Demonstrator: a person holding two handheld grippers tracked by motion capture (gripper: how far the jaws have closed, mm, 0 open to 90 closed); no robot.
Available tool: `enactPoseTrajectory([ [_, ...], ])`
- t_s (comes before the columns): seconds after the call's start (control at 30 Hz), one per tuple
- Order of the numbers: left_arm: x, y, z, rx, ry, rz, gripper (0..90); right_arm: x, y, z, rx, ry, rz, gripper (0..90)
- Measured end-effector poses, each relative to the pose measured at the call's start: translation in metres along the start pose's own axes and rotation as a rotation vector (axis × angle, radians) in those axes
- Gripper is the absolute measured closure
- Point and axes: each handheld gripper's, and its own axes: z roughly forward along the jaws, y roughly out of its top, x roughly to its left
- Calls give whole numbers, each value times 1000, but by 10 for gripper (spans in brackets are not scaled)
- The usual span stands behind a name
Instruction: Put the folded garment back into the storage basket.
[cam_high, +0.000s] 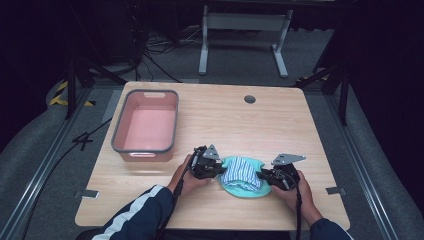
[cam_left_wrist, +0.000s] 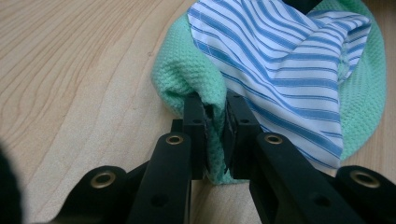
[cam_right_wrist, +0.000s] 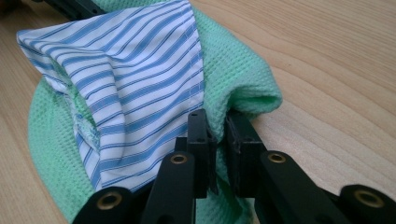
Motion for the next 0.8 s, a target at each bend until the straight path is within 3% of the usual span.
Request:
enactPoseTrajectory([
  [0.3, -1, 5, -7, -8, -3, 14, 822, 6, 7, -9, -15, -9, -32, 818],
  [0.5, 0, 14, -25, -27, 5, 19, 825, 11, 18, -20, -46, -10, -51, 819],
  [0.8, 7, 23, -50, -56, 43, 29, 825, 21, 53, -25, -95, -27, -83, 821],
])
